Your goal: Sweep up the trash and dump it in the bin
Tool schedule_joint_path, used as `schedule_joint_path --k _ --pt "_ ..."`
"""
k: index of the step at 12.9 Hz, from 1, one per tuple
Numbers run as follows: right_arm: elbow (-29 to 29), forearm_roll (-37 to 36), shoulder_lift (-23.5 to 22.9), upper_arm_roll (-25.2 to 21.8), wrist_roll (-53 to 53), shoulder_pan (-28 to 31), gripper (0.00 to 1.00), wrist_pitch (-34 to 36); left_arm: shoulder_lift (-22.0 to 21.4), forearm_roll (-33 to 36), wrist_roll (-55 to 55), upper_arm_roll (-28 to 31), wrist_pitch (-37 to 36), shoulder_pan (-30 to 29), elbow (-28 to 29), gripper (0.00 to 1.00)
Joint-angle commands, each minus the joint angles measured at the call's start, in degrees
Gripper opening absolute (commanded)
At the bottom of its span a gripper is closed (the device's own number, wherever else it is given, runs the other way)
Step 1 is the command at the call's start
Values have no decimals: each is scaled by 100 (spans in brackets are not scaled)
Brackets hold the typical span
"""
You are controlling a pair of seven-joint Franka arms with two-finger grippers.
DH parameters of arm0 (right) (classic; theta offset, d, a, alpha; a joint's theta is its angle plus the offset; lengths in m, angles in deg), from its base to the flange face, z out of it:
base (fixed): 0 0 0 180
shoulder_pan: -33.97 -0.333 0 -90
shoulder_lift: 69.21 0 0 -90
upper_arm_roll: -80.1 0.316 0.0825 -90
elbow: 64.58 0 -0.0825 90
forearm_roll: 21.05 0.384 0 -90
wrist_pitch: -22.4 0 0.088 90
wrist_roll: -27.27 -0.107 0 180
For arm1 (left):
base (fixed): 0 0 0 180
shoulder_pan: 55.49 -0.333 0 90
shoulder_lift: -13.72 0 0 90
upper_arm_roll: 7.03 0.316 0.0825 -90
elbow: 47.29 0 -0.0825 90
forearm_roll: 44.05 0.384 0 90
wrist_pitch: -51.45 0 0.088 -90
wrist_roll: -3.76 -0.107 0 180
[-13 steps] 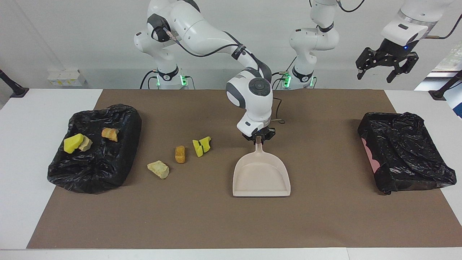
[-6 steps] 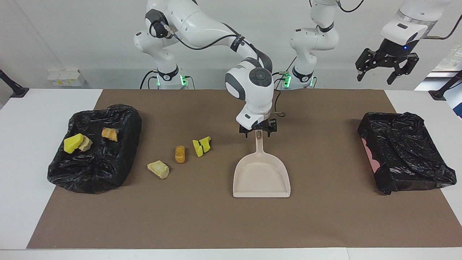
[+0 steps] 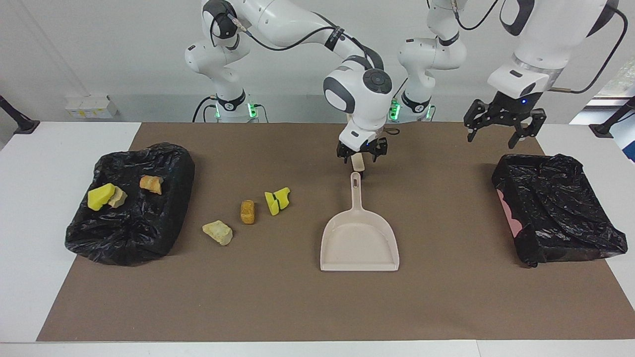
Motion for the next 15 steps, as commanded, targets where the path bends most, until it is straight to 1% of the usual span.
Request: schedule_joint_path --k 1,3,4,5,6,7,9,10,12,15 --pt "1181 220 713 25 -262 -142 100 -540 329 68 550 54 753 413 184 100" --pt "2156 483 1187 60 -350 -370 100 -1276 487 68 903 63 1168 746 465 100" --pt "2579 597 1389 69 -394 -476 100 -1532 488 68 930 54 1378 818 606 100" --pt "2800 659 1539 69 -412 -616 100 -1570 488 42 991 54 1606 888 703 100" --pt "2881 668 1619 69 -429 -722 100 -1518 497 42 1096 54 1696 941 773 100" --pt "3047 747 1707 78 -551 -784 97 -1544 566 42 1175 54 1723 1063 835 100" --pt "3224 1019 1752 95 -570 -845 88 -1552 952 42 1648 63 1880 1449 862 100" --pt "3294 1037 1734 95 -587 -924 85 -1596 1041 42 1947 63 1994 1660 975 100" --pt "3295 1038 1682 95 -588 -925 76 -1623 1051 42 2134 63 2556 1837 1396 100" --pt "3234 1231 1629 95 -579 -925 67 -1649 1112 50 2458 63 2890 2119 1844 100"
